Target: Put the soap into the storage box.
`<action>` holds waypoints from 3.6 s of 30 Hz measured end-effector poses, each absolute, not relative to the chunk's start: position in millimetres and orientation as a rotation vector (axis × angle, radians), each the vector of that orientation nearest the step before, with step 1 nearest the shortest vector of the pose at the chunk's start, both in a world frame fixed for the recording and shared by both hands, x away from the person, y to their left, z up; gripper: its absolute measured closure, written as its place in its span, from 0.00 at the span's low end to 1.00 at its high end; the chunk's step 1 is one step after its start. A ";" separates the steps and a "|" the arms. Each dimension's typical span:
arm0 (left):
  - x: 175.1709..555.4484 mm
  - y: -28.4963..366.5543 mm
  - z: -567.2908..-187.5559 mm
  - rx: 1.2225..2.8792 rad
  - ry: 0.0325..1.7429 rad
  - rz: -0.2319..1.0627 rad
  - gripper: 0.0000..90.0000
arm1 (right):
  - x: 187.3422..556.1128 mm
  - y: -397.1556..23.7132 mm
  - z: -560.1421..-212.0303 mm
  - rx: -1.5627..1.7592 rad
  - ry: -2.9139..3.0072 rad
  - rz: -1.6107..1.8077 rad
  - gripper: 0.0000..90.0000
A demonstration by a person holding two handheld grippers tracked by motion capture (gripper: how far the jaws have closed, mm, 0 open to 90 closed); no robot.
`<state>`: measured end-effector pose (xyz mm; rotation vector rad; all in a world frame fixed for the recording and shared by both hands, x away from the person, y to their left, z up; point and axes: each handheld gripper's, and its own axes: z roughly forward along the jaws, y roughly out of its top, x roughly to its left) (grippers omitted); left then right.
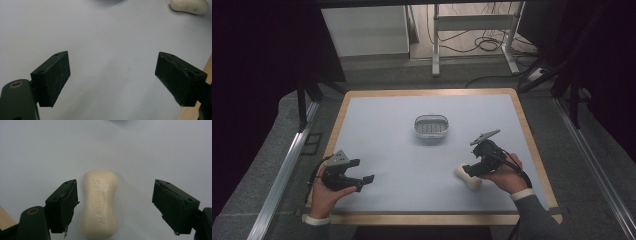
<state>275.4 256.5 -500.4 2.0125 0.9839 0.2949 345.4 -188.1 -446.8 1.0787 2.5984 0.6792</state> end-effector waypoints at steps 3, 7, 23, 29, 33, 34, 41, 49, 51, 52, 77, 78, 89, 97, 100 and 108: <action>275.8 255.7 -501.0 2.016 0.984 0.294 0.15 | 345.7 -182.9 -453.1 1.081 2.626 0.628 0.24; 275.8 256.0 -500.7 2.015 0.985 0.291 0.15 | 346.3 -177.1 -462.0 1.095 2.645 0.572 0.26; 275.6 254.5 -500.2 2.019 0.975 0.289 0.15 | 351.1 -162.6 -487.5 1.176 2.704 0.371 0.38; 275.7 255.5 -500.0 2.014 0.978 0.289 0.15 | 353.3 -162.1 -490.8 1.195 2.722 0.346 0.49; 275.9 255.6 -500.4 2.017 0.978 0.288 0.15 | 354.5 -161.4 -491.3 1.205 2.736 0.343 0.54; 275.9 255.6 -500.4 2.017 0.979 0.288 0.15 | 355.4 -161.7 -491.1 1.201 2.742 0.338 0.54; 275.3 257.3 -499.5 2.009 0.982 0.294 0.15 | 357.2 -165.3 -487.5 1.198 2.754 0.353 0.55; 275.7 256.7 -500.1 2.015 0.982 0.294 0.15 | 360.3 -172.6 -468.5 1.171 2.730 0.409 0.55; 275.8 256.7 -500.2 2.015 0.983 0.294 0.15 | 361.0 -173.0 -466.3 1.169 2.726 0.421 0.55; 276.0 256.5 -500.3 2.016 0.983 0.293 0.15 | 362.9 -173.3 -461.7 1.157 2.729 0.426 0.55; 276.6 258.0 -501.1 2.014 0.990 0.296 0.15 | 390.8 -167.2 -435.4 1.060 2.734 0.519 0.55; 276.7 257.8 -501.1 2.015 0.989 0.295 0.15 | 391.5 -166.8 -434.1 1.053 2.729 0.519 0.55; 276.8 258.0 -501.2 2.016 0.990 0.297 0.15 | 406.5 -159.2 -424.4 1.006 2.725 0.518 0.55; 277.4 257.3 -501.7 2.016 0.989 0.294 0.15 | 420.5 -153.6 -421.0 0.978 2.723 0.515 0.55; 277.9 253.5 -502.4 2.028 0.979 0.292 0.15 | 426.0 -153.1 -420.6 0.970 2.731 0.534 0.55; 277.7 252.5 -502.3 2.030 0.979 0.294 0.15 | 437.5 -151.9 -419.7 0.980 2.716 0.533 0.55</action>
